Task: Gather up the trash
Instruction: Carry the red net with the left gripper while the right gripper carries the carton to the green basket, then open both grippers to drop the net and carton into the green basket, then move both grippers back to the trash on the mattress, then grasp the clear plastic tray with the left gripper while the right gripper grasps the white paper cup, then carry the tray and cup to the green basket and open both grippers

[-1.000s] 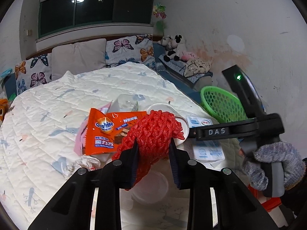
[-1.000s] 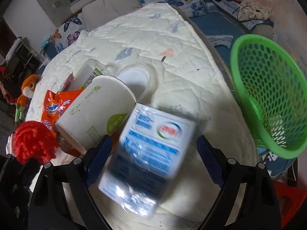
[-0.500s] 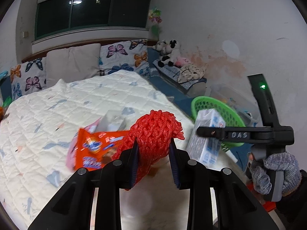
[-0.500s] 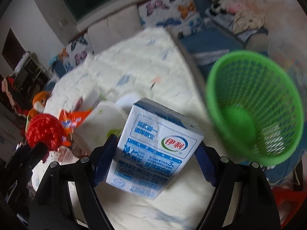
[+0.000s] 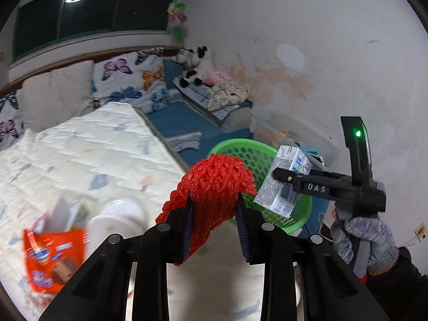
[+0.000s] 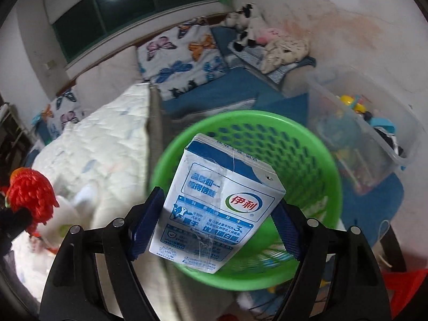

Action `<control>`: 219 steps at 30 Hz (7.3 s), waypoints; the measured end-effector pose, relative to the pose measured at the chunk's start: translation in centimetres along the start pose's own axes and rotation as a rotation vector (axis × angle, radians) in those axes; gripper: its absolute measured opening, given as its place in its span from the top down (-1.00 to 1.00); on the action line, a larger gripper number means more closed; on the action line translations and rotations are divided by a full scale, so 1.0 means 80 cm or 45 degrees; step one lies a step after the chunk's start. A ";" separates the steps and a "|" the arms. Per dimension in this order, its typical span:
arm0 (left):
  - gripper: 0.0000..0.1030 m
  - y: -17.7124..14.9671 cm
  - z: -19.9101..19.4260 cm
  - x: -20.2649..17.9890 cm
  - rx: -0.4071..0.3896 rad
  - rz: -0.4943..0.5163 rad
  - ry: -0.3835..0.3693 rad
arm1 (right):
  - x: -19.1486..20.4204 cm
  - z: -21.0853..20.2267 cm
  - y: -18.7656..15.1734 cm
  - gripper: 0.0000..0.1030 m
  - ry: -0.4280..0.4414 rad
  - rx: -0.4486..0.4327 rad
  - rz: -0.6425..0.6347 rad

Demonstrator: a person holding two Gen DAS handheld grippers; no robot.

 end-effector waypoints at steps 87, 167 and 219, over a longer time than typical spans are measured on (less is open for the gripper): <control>-0.26 -0.197 -0.107 0.218 -0.065 -0.478 0.236 | 0.241 0.007 -0.077 -0.78 0.300 0.148 -0.146; -0.26 -0.232 -0.144 0.265 -0.088 -0.505 0.130 | 0.359 0.059 -0.100 -0.51 -0.002 0.156 -0.412; 0.89 -0.045 -0.026 0.037 0.027 -0.137 -0.200 | 0.073 -0.049 -0.026 -0.17 0.102 -0.074 -0.165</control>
Point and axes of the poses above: each gripper's, at about its wrist camera, not at the fingertips, and z roughly the way its jaws point, x to its left, y to its top, the point moved 7 cm from there along z, roughly the way its jaws point, and after that the axes turned 11 degrees about x, right-handed, at the moved point
